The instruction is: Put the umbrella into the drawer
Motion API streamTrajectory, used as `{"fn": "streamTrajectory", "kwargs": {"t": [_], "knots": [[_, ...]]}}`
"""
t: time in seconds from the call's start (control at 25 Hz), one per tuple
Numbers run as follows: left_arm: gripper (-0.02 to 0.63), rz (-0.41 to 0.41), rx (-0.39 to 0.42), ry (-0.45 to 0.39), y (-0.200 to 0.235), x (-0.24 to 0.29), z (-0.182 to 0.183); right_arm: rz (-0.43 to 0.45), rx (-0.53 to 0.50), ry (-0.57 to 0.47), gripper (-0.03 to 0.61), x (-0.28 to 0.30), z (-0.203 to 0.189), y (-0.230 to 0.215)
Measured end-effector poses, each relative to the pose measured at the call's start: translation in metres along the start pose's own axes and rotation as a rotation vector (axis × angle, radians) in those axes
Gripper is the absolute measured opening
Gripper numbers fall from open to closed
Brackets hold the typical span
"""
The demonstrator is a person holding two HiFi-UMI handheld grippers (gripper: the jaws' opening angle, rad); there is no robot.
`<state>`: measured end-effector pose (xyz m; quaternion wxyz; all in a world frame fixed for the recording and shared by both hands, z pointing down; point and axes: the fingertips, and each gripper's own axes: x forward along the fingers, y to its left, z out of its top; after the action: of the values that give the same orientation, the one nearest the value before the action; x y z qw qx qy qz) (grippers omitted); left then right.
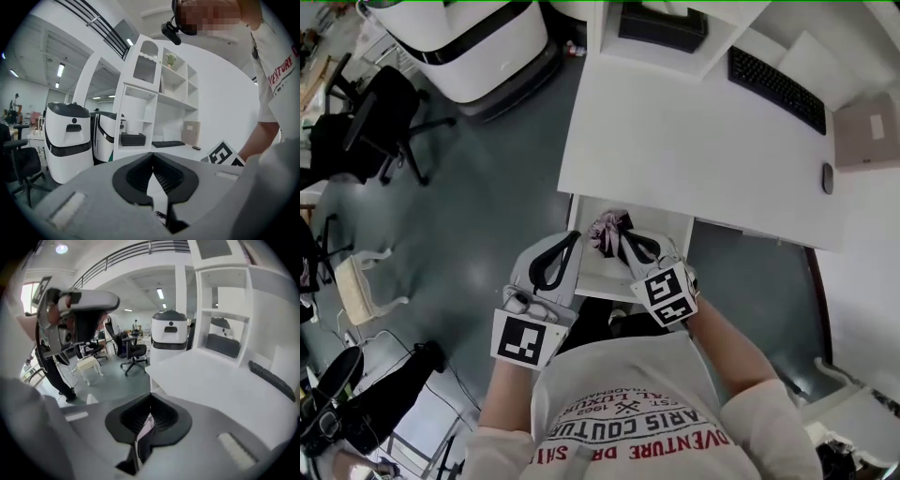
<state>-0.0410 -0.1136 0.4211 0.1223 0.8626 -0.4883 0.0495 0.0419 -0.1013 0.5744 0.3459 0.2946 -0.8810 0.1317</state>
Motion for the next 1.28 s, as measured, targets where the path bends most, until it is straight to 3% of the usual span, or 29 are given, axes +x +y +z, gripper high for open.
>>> {"fn": "streamTrajectory", "kwargs": {"t": [0.36, 0.52, 0.64, 0.92, 1.28], "knots": [[0.006, -0.061, 0.107, -0.039, -0.017, -0.019, 0.072, -0.060, 0.008, -0.324, 0.000, -0.096, 0.128, -0.007], [0.006, -0.059, 0.148, -0.054, -0.018, -0.020, 0.096, -0.090, 0.046, -0.478, 0.000, -0.141, 0.170, -0.013], [0.006, -0.065, 0.161, -0.088, -0.020, -0.023, 0.118, -0.131, 0.010, -0.560, 0.000, -0.167, 0.197, -0.018], [0.006, -0.052, 0.213, -0.124, -0.024, -0.026, 0.150, -0.204, 0.016, -0.686, 0.000, -0.209, 0.223, -0.033], [0.006, -0.090, 0.212, -0.137, -0.035, -0.012, 0.163, -0.273, 0.000, -0.698, 0.000, -0.224, 0.220, -0.046]]}}
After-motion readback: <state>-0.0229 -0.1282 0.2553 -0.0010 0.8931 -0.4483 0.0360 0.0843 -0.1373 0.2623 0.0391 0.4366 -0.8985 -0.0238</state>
